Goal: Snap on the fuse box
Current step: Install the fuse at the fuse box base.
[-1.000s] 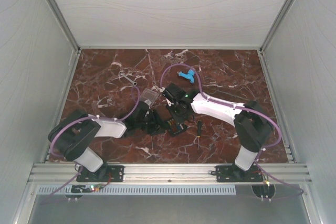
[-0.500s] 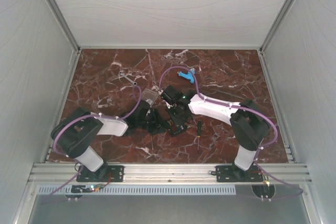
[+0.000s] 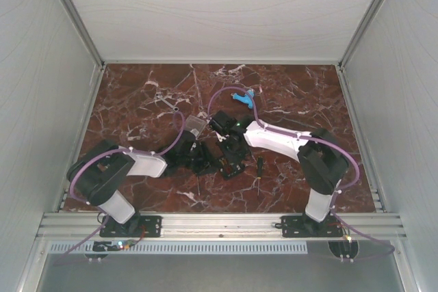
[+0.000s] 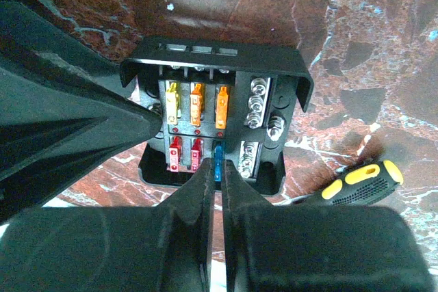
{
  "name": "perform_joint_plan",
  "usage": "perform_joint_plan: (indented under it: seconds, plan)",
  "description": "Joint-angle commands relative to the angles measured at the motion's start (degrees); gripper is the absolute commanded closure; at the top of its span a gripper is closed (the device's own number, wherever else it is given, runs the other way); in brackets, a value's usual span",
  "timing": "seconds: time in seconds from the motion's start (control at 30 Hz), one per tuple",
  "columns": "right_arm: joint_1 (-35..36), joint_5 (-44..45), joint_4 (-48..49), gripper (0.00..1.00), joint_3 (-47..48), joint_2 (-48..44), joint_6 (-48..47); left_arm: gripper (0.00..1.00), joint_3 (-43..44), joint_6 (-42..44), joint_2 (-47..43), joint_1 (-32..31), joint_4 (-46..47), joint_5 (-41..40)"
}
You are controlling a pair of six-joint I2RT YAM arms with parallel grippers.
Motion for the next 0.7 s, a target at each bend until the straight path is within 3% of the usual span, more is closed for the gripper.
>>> perform_joint_plan:
  seconds: [0.0, 0.67]
  plan:
    - [-0.9, -1.6, -3.8, 1.0, 2.3, 2.1, -0.4, 0.61, 1.1, 0.8, 0.7, 0.1, 0.2, -0.5]
    - [-1.1, 1.6, -1.5, 1.0, -1.7, 10.4, 0.1, 0.62, 1.1, 1.0, 0.9, 0.1, 0.3, -0.5]
